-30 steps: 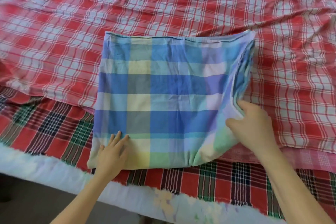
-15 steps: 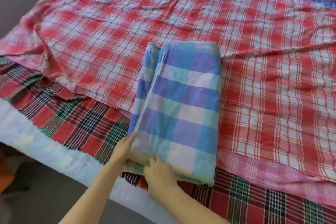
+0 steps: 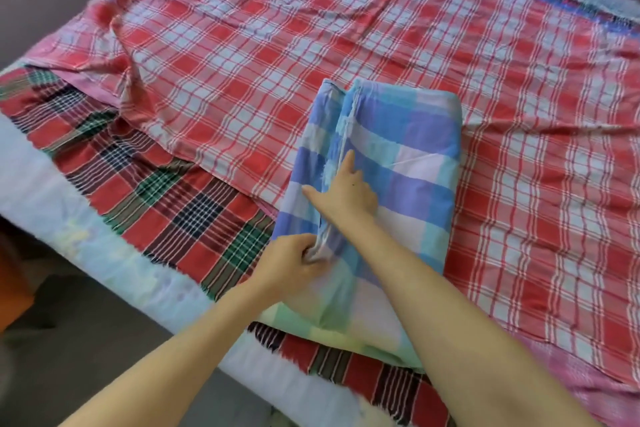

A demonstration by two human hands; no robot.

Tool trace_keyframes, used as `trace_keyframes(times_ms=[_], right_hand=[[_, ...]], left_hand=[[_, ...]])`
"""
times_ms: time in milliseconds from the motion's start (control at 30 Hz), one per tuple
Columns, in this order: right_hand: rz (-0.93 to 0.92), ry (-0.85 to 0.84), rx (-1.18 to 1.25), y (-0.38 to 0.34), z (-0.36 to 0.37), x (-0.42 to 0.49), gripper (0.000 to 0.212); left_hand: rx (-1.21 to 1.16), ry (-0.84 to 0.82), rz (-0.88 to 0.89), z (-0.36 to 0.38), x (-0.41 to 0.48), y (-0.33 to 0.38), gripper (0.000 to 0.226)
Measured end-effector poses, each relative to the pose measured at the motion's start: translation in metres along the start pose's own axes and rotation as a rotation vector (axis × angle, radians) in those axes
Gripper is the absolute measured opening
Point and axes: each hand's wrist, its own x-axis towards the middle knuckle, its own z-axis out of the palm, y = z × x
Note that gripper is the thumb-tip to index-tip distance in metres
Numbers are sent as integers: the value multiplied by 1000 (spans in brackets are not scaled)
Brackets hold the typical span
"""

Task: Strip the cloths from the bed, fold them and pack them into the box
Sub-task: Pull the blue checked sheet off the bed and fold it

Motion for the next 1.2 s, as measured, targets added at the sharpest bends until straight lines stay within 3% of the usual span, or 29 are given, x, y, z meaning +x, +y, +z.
trace_keyframes(times_ms=[100,167,233,333,400,500,567,700,800,867,933,1033,1100,1200], right_hand=[[67,4,-157,-9,1,38,98],[145,7,-25,-1,-7,53,79],[178,85,160,3,-15,57,47],[74,268,255,-5,-19,41,24],[-23,279,238,-16,-4,30,29],[-5,9,131,-24,42,35,48],[33,-85,116,-26,61,40,60],[-112,-121,173,-12,61,25,67],[-124,-3,167,44,47,-8,56],[-13,167,73,98,41,-36,51],[161,208,-18,150,39,-66,55],[417,78,260,197,53,-100,63],[526,3,629,206,63,-115,50],[564,-16,779,207,71,-124,41]], left_hand=[[113,12,141,9,-4,15,47],[89,8,159,11,-4,13,45],[11,34,92,3,-7,-2,46],[-87,76,14,-2,-22,-27,51],[-35,38,-48,3,-35,-42,47],[71,-68,-234,21,-40,-70,36],[-24,-48,-329,28,-37,-81,38],[-103,8,-374,35,-39,-82,38],[-145,90,-420,41,-53,-83,36],[-191,160,-489,45,-62,-91,34],[-178,206,-505,48,-68,-96,33],[-172,309,-404,47,-71,-91,36],[-187,271,-368,47,-68,-84,40],[-200,184,-404,51,-64,-79,43]])
